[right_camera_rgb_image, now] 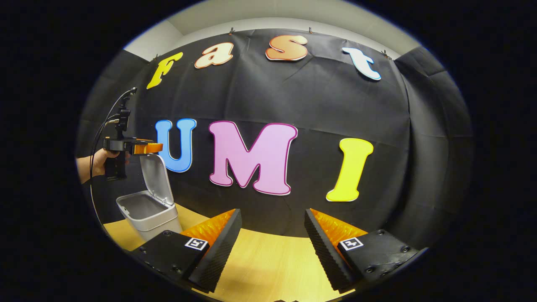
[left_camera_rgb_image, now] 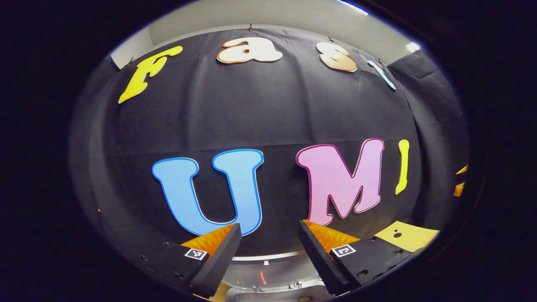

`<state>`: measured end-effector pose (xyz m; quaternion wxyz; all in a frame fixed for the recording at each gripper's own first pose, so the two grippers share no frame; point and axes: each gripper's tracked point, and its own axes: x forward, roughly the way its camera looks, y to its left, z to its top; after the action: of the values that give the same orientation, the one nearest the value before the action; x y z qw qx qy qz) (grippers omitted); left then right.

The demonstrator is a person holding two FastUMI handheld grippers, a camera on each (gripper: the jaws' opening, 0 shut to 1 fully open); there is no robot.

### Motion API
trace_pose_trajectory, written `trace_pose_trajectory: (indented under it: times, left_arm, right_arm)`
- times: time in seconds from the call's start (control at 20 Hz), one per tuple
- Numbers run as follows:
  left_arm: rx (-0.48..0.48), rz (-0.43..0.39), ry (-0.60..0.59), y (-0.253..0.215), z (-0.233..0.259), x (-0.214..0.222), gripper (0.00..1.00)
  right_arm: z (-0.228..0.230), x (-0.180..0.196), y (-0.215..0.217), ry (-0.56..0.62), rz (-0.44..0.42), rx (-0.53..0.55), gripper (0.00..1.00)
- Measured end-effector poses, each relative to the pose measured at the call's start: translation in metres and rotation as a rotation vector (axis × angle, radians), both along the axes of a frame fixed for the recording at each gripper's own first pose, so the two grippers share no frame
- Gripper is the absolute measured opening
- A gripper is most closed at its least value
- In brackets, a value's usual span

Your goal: Press the lid of the desktop garbage bin to open it, pick up the crumpled paper on the desktop and throw it into the bin, then pick up the pop can on the desktop and drop it into the bin, and finally close the garbage bin lid.

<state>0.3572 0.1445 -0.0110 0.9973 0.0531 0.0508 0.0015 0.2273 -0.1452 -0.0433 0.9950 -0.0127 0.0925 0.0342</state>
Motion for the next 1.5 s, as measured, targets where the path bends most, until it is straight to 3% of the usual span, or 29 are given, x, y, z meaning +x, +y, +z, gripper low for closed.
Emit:
trace_pose_trajectory:
  times: [0.25,0.5,0.9,1.1,1.35,1.5]
  left_arm:
    - [-0.067,-0.021,0.084,-0.005,-0.015,-0.021,0.95]
    - [-0.096,0.036,0.118,0.002,-0.035,-0.077,0.98]
    - [-0.112,0.122,0.238,-0.008,-0.141,-0.161,0.97]
    - [-0.13,0.155,0.235,-0.011,-0.169,-0.177,0.98]
    - [-0.085,0.163,0.164,-0.014,-0.174,-0.176,0.99]
    - [-0.122,0.172,0.138,-0.014,-0.176,-0.178,0.99]
  right_arm:
    - [-0.011,-0.011,-0.008,0.02,-0.033,0.008,0.97]
    - [-0.014,-0.019,0.011,0.013,-0.002,0.053,0.97]
    - [-0.026,-0.049,0.028,0.034,0.025,0.044,0.97]
    - [-0.049,-0.069,0.034,0.1,0.036,0.047,0.97]
    - [-0.052,-0.082,0.035,0.114,0.03,0.05,0.97]
    - [-0.046,-0.088,0.03,0.1,0.01,0.047,0.98]
